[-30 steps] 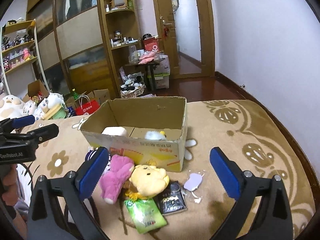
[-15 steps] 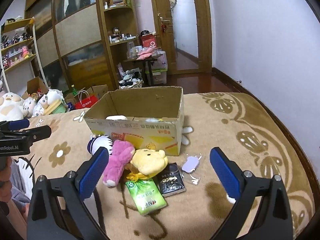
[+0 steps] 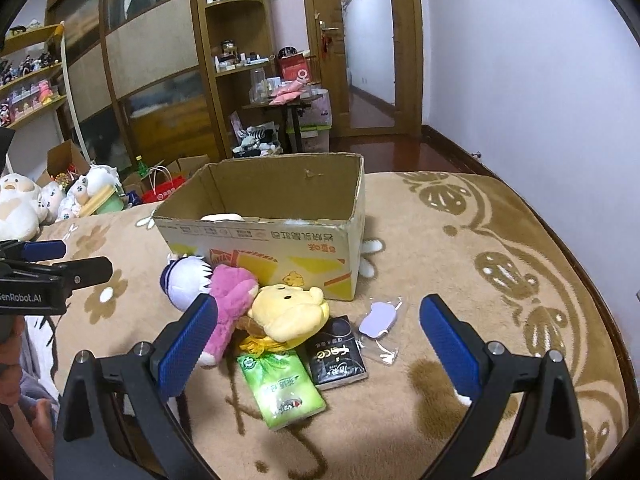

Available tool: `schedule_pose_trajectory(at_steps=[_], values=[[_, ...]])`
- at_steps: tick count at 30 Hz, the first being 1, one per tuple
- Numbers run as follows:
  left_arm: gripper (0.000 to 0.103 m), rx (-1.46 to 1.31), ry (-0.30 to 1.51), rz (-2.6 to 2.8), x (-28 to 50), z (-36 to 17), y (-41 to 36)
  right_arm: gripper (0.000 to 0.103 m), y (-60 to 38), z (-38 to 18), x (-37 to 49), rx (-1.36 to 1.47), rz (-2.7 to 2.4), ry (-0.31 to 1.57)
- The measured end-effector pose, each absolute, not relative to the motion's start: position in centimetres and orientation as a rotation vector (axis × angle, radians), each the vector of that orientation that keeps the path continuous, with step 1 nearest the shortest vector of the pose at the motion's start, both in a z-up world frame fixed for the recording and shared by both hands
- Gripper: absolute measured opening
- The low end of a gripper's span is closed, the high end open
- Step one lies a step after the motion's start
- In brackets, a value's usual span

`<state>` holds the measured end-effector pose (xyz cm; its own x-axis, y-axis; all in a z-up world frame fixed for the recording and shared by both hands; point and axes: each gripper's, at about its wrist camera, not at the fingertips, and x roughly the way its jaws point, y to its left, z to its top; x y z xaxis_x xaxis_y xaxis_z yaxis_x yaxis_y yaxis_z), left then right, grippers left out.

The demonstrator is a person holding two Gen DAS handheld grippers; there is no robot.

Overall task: Organize soft objects
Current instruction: 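Withdraw both open tools from the box back toward the pile, then grasp the purple-and-white plush doll with the left tool while the right tool grasps the yellow bear plush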

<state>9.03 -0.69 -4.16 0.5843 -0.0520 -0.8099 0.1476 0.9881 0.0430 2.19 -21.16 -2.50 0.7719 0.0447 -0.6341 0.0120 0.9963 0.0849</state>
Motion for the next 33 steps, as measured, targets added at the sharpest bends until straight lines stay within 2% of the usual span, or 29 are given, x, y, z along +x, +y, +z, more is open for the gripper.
schedule_pose_trajectory(at_steps=[33], values=[[0.102, 0.017, 1.008, -0.164, 18.1, -10.4, -2.0, 0.103, -18.3, -9.9, 9.6, -0.002, 0.03, 0.823]])
